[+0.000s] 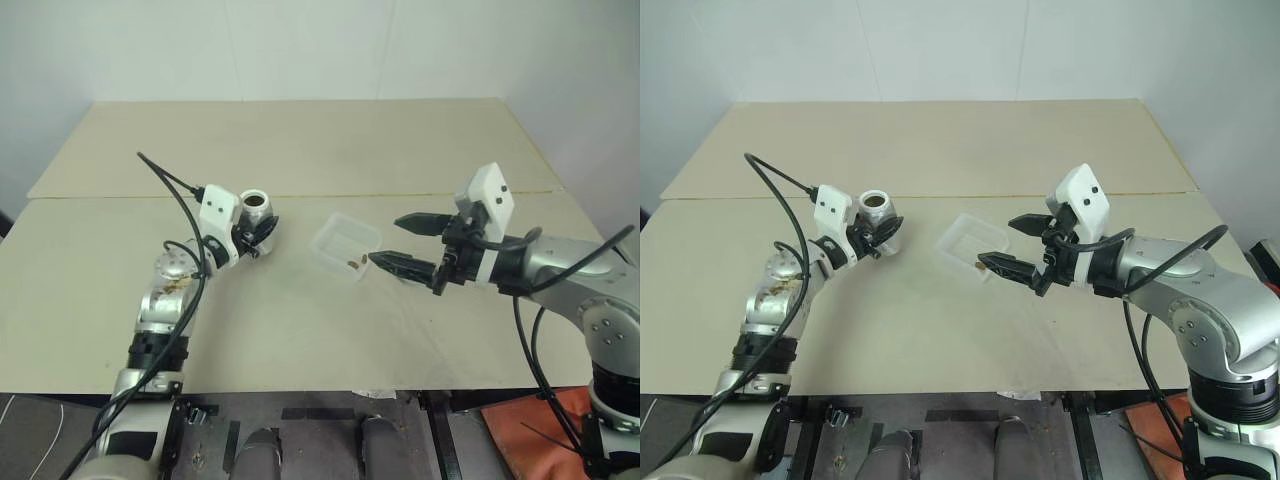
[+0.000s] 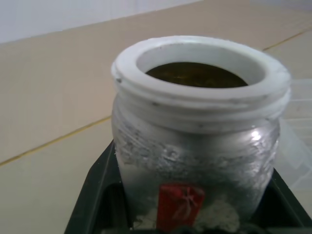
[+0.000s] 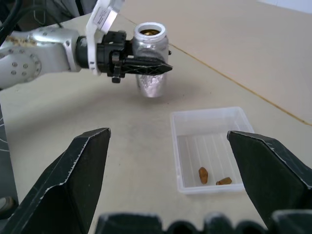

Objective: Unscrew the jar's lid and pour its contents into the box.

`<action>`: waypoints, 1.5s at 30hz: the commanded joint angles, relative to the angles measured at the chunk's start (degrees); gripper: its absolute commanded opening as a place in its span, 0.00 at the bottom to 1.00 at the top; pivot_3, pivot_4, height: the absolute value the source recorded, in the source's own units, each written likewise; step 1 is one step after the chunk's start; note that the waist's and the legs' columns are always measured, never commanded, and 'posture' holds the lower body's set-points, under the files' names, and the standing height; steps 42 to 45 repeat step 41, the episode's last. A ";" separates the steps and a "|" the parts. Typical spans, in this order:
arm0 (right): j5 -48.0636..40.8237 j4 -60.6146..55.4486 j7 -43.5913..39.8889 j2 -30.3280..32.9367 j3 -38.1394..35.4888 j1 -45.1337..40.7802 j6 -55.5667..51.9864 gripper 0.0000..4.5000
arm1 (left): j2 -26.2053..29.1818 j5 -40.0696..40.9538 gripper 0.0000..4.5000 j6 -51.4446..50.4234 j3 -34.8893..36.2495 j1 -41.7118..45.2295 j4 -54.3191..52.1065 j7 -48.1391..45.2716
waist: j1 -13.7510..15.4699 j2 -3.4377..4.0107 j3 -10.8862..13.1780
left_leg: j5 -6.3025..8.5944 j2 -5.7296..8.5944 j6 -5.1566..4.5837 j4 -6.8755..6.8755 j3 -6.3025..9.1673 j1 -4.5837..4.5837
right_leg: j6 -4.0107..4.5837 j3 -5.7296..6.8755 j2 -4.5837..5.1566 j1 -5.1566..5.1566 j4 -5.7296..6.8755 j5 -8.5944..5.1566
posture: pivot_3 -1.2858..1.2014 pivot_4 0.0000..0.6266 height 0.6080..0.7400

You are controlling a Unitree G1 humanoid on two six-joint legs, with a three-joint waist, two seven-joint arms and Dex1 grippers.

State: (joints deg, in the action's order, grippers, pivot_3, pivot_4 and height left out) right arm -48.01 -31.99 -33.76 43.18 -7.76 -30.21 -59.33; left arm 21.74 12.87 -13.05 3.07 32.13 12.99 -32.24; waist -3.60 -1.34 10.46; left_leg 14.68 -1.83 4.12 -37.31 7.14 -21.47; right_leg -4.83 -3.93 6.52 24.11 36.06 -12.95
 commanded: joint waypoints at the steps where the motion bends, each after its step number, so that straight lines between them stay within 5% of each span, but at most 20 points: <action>1: 0.26 -1.04 -0.29 -0.05 -0.58 -0.09 2.16 0.99 | -1.20 -0.36 0.43 4.09 0.37 -0.91 -2.20 0.76 | 0.12 0.00 0.00 | 0.00 0.00 0.00 0.00 0.00 0.01 | 0.00 0.00 0.00 0.00 0.00 0.00 | 0.52 0.24 1.00; 6: 1.28 -0.44 -0.36 -0.59 0.87 -0.67 2.77 0.99 | -2.47 -1.59 0.43 5.56 -0.52 -2.22 -0.48 1.16 | 0.20 0.00 0.00 | 0.01 0.00 -0.01 0.00 -0.01 0.01 | 0.00 0.00 0.00 0.00 -0.04 0.00 | 0.52 0.24 1.00; 14: 2.12 -0.26 -0.53 -0.99 1.96 -0.95 3.13 1.00 | -2.32 -1.64 1.00 4.47 -0.30 -4.43 -1.88 1.09 | 0.10 0.00 0.00 | 0.01 0.00 -0.02 0.00 -0.01 0.02 | 0.00 -0.01 0.00 -0.01 -0.03 0.00 | 0.52 0.24 1.00; 18: 0.76 -0.09 -0.17 -1.32 0.84 -1.46 2.22 1.00 | 0.46 -1.17 1.00 2.63 0.46 -5.46 -5.18 -0.14 | -0.10 0.00 0.00 | 0.01 -0.01 -0.02 0.01 -0.01 0.03 | 0.00 -0.01 0.00 0.01 -0.03 0.00 | 0.52 0.24 1.00; 25: 1.05 -0.63 -2.05 1.79 -0.76 0.77 2.37 1.00 | 14.51 9.66 1.00 -12.29 4.22 -12.39 -22.11 -13.08 | -0.40 0.01 0.00 | 0.02 -0.02 -0.04 0.07 -0.01 0.03 | 0.00 -0.01 0.00 0.02 0.02 0.00 | 0.52 0.24 1.00; 34: 1.74 1.18 -9.22 7.21 -4.62 3.61 6.81 1.00 | 30.30 27.59 1.00 -15.47 22.50 -24.48 -30.22 -35.51 | -0.30 0.03 0.01 | 0.07 -0.10 -0.12 0.16 -0.08 0.09 | 0.10 -0.02 -0.03 0.04 -0.12 -0.07 | 0.52 0.24 1.00; 45: 0.22 0.04 -15.84 8.52 -7.18 8.23 11.64 1.00 | 33.17 31.60 1.00 -18.49 30.70 -29.34 -32.18 -36.35 | 0.01 0.03 0.02 | 0.10 -0.13 -0.16 0.19 -0.13 0.12 | 0.11 -0.02 -0.03 0.01 -0.14 -0.08 | 0.52 0.24 1.00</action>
